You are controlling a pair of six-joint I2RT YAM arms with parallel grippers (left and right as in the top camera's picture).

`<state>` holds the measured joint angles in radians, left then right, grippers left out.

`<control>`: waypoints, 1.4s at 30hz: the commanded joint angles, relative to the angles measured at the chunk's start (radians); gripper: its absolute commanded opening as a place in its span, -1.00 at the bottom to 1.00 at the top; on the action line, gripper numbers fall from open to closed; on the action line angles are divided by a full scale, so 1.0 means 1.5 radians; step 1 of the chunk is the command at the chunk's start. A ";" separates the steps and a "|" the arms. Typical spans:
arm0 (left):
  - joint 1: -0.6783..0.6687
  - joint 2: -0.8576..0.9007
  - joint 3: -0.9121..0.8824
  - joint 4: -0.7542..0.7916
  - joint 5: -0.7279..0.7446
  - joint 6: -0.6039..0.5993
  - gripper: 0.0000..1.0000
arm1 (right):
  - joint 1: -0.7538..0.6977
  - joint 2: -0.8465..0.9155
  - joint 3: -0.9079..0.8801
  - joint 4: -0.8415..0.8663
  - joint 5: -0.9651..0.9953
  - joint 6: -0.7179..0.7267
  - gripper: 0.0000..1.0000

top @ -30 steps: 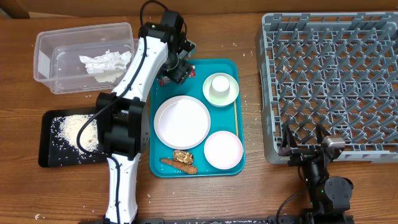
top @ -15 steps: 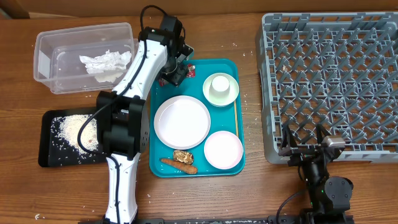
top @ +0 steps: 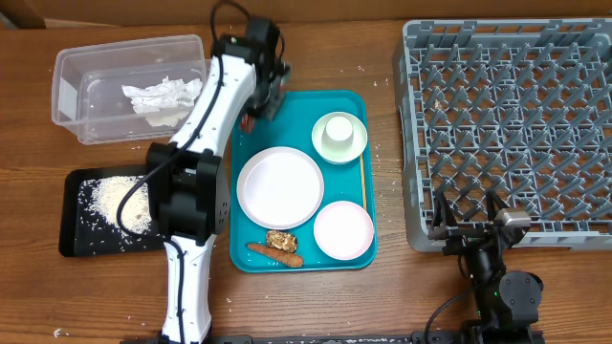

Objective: Sort waste into correct bins and load items into the dishwasher
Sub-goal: 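Carry the red wrapper with the left gripper and drop it in the bin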

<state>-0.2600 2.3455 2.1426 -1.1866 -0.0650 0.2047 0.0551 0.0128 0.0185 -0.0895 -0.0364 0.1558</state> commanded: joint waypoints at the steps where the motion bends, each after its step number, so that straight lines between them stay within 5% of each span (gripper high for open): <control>1: 0.003 -0.050 0.132 -0.016 -0.011 -0.084 -0.92 | 0.004 -0.007 -0.007 0.004 0.006 -0.005 1.00; 12: 0.093 -0.116 0.209 0.015 -0.233 -0.264 -0.92 | 0.004 -0.007 -0.007 0.005 0.006 -0.005 1.00; 18: 0.194 -0.115 0.158 0.007 -0.232 -0.351 -0.83 | 0.004 -0.007 -0.007 0.005 0.006 -0.005 1.00; 19: 0.212 -0.115 0.144 0.009 -0.226 -0.364 -0.53 | 0.004 -0.007 -0.007 0.004 0.006 -0.005 1.00; 20: 0.225 -0.115 0.133 0.011 -0.220 -0.372 0.12 | 0.004 -0.007 -0.007 0.005 0.006 -0.005 1.00; 21: 0.237 -0.115 0.123 0.011 -0.212 -0.381 0.99 | 0.004 -0.007 -0.007 0.005 0.006 -0.005 1.00; 30: 0.306 -0.114 0.089 -0.019 0.010 -0.366 0.99 | 0.004 -0.007 -0.007 0.005 0.006 -0.005 1.00; 38: 0.237 -0.114 0.089 -0.030 0.338 -0.136 0.96 | 0.004 -0.007 -0.007 0.004 0.006 -0.005 1.00; 42: 0.156 -0.114 0.089 -0.077 0.392 -0.020 0.92 | 0.004 -0.007 -0.007 0.005 0.006 -0.005 1.00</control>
<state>0.0757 2.1674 2.2833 -1.2716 0.3412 -0.0372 0.0551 0.0128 0.0185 -0.0891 -0.0364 0.1558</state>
